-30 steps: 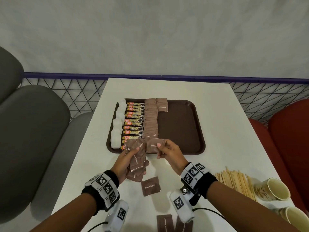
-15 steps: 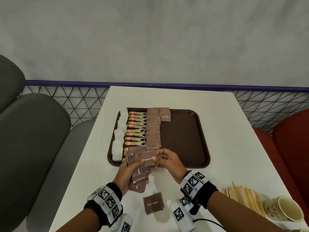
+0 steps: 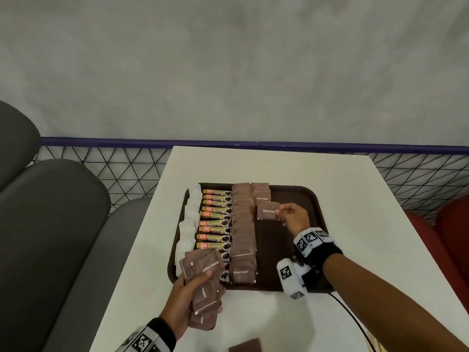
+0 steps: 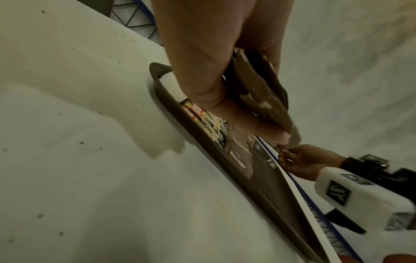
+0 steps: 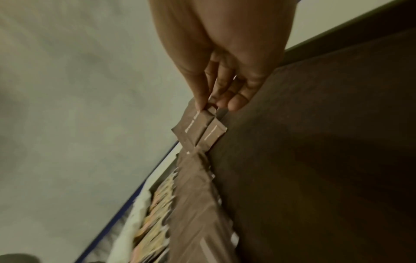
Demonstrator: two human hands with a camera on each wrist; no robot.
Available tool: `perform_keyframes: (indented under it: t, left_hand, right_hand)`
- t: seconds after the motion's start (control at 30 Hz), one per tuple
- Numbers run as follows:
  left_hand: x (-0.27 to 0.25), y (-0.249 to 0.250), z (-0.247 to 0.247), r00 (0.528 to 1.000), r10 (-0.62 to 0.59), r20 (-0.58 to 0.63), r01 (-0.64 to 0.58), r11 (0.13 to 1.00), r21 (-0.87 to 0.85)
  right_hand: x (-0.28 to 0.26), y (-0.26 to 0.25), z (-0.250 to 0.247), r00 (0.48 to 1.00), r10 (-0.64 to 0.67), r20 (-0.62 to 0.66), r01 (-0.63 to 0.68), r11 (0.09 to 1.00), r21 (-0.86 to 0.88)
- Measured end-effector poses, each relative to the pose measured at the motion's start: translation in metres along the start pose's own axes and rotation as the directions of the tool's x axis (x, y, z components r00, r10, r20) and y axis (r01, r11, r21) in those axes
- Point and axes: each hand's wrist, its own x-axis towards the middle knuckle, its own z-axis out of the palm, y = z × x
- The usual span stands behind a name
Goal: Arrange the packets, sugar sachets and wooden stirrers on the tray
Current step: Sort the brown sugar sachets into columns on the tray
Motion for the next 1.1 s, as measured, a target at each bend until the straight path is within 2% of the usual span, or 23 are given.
perform_keyframes:
  t: [0.1, 0.23, 0.8, 0.97, 1.1]
  left_hand:
    - [0.003, 0.004, -0.008, 0.999, -0.037, -0.022, 0.037, 0.999, -0.023]
    - [0.007, 0.008, -0.017, 0.997, -0.08, -0.02, 0.079, 0.996, -0.037]
    - [0.019, 0.013, -0.03, 0.994, -0.107, -0.031, 0.105, 0.993, -0.048]
    - [0.016, 0.014, -0.026, 0.998, -0.055, -0.013, 0.055, 0.998, 0.003]
    - [0.011, 0.016, -0.019, 1.0, 0.0, -0.005, 0.0, 1.0, 0.029]
  right_hand:
    - [0.028, 0.003, 0.009, 0.997, 0.012, -0.079, -0.02, 0.995, -0.098]
    - [0.045, 0.004, 0.022, 0.995, 0.022, -0.093, -0.038, 0.982, -0.184]
    - [0.078, 0.025, 0.05, 0.986, 0.09, -0.139, -0.12, 0.968, -0.221]
    - [0.061, 0.017, 0.043, 0.989, 0.004, -0.149, -0.044, 0.964, -0.264]
    - [0.03, 0.011, 0.038, 0.984, -0.145, -0.106, 0.106, 0.946, -0.307]
